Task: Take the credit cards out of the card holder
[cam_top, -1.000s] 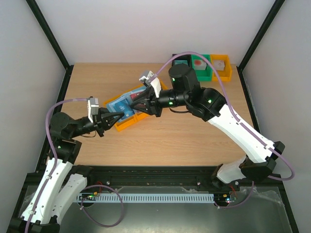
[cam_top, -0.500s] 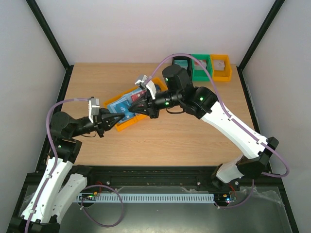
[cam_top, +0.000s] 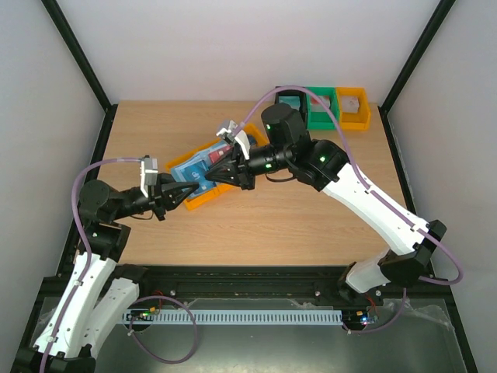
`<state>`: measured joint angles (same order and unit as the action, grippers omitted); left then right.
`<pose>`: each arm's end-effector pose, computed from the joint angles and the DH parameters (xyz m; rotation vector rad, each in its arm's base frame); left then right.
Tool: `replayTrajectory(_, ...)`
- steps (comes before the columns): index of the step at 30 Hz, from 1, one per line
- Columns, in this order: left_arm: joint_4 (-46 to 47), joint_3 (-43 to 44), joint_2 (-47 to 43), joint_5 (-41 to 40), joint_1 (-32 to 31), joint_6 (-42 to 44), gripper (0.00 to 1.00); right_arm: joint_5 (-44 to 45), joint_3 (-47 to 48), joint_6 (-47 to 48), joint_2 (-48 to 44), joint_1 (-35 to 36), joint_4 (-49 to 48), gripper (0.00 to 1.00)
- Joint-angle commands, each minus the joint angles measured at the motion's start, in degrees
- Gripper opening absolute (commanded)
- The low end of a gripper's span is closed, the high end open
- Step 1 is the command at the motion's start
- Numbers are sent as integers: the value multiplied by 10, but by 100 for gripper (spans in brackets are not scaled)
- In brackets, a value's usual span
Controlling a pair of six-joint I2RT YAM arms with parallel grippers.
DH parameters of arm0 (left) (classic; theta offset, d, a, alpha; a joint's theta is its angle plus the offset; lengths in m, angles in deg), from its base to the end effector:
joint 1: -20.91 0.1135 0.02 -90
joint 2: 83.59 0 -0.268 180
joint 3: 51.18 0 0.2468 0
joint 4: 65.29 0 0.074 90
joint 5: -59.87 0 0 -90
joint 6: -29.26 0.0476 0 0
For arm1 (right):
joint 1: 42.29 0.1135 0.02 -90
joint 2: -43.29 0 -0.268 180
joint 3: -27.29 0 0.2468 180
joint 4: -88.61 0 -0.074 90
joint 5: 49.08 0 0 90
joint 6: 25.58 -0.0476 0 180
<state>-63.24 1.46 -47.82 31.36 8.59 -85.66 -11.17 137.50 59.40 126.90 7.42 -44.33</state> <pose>0.1183 -0.0687 0.3731 0.8426 1.2738 -1.1862 0.1703 0.2589 0.4543 -1.3669 1.5677 1.4834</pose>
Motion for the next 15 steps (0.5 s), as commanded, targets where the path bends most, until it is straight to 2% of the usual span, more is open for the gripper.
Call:
replayTrajectory(1,43,2,-10,14,-3,-2,2,14,-5,17,-15,1,1,14)
replayTrajectory(15,58,5,-9,36,-3,1,2,126,-29,37,-37,-3,28,12)
